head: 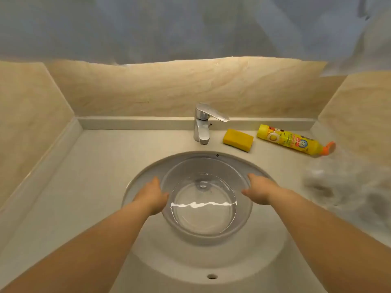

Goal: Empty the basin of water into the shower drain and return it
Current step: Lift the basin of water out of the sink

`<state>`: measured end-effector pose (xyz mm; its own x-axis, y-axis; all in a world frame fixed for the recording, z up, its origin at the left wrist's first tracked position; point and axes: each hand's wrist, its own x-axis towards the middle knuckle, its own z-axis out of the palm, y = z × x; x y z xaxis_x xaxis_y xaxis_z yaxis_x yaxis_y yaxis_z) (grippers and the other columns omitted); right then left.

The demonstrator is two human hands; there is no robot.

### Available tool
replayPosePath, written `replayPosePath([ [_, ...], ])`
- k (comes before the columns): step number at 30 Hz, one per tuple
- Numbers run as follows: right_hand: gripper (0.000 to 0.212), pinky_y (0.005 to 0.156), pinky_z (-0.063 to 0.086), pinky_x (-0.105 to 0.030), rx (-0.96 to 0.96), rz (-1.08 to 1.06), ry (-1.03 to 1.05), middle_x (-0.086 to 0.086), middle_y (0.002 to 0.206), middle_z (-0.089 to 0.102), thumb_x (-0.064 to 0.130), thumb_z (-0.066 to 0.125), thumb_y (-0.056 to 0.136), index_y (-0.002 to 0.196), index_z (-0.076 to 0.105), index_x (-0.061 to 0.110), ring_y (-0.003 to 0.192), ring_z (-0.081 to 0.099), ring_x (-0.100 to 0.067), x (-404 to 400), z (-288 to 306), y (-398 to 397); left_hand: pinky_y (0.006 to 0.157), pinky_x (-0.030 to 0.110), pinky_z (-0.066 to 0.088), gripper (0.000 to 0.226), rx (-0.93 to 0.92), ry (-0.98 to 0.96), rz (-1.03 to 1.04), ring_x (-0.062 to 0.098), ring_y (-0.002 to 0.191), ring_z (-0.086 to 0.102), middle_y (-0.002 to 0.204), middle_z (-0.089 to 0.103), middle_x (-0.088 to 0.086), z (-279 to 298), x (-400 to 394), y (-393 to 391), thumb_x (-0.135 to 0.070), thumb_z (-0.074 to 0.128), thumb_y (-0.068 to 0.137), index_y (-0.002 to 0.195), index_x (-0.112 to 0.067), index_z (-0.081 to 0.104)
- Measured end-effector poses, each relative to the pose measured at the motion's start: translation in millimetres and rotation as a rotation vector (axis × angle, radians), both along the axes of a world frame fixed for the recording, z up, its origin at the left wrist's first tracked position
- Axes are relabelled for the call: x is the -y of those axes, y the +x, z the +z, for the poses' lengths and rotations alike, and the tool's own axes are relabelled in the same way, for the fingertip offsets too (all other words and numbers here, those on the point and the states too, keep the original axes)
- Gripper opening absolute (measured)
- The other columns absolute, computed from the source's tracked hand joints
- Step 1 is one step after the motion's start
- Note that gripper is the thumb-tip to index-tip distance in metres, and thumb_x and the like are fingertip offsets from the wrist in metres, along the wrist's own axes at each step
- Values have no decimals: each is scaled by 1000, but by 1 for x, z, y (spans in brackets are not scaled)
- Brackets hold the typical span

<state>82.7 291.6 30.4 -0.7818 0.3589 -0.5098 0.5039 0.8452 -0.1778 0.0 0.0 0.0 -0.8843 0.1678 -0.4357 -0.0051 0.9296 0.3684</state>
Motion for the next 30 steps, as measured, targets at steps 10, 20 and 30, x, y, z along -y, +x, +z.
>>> replayPosePath([
  [10, 60, 93, 47, -37, 71, -76, -149, -16, 134, 57, 30, 49, 94, 147, 25, 15, 112, 59, -33, -24, -54, -24, 93, 39, 50, 78, 161, 163, 245, 37, 110, 60, 127, 58, 16, -41, -15, -11, -17, 52, 86, 152, -23, 11],
  [20, 46, 70, 61, -50, -3, -292, -500, -16, 103, 55, 1, 47, 89, 130, 35, 19, 87, 71, -43, -23, -54, -21, 89, 51, 55, 63, 237, 336, 412, 41, 99, 65, 111, 60, 15, -42, -22, -9, -10, 44, 85, 141, -33, 27],
  [30, 53, 71, 60, -53, -76, -252, -436, -21, 114, 56, -3, 39, 88, 135, 37, 20, 87, 70, -44, -23, -43, -18, 86, 53, 57, 61, 228, 380, 502, 42, 98, 65, 108, 59, 13, -23, -24, 9, -3, 42, 83, 135, -33, 34],
])
